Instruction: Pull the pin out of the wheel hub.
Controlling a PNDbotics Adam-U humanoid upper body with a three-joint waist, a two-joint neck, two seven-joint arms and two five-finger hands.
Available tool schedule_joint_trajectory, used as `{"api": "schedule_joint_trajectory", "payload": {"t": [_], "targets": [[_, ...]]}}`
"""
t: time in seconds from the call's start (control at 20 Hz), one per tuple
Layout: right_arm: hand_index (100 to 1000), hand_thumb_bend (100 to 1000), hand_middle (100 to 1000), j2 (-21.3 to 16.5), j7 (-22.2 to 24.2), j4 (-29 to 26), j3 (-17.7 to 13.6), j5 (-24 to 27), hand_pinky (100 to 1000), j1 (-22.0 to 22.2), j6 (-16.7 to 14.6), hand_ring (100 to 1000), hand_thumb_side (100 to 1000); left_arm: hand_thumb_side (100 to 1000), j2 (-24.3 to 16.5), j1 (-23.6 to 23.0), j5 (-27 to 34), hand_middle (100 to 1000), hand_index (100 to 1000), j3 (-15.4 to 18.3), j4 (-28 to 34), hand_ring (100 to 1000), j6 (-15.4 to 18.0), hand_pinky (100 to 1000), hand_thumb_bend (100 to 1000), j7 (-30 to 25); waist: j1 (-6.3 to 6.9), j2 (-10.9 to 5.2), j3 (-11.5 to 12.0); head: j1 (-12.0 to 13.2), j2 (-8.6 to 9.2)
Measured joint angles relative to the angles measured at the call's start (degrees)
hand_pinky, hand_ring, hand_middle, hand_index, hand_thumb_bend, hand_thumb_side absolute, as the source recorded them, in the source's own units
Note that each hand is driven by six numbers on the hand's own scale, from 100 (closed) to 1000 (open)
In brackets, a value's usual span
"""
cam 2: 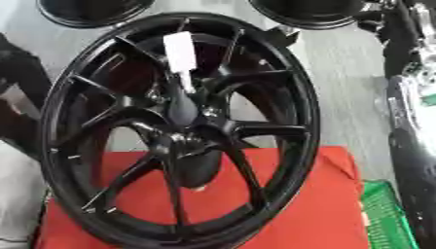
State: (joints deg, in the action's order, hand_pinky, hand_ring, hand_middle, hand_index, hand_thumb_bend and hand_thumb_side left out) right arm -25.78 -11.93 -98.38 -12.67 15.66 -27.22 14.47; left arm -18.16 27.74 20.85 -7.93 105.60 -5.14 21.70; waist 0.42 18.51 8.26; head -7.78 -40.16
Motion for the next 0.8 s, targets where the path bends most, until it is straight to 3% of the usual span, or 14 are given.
{"api": "schedule_joint_trajectory", "payload": {"t": [0.5,0.8], "targets": [[747,100,695,0.0,-0.1,0.0,-0.1,0.0,776,0.1,0.0,636,607,797,-0.2,2.1,-0.1,754,752,-0.2,0.2,764,-0.2,636,213,-0.4,0.49,0.0,-0.9,-1.3,0.55],[747,100,695,-0.3,-0.2,0.0,-0.3,0.0,776,1.0,0.1,636,614,788,-7.8,10.4,0.3,752,770,-3.3,1.4,764,-2.9,642,131,-3.4,1.36,-0.26,-1.0,-2.2,0.45]]}}
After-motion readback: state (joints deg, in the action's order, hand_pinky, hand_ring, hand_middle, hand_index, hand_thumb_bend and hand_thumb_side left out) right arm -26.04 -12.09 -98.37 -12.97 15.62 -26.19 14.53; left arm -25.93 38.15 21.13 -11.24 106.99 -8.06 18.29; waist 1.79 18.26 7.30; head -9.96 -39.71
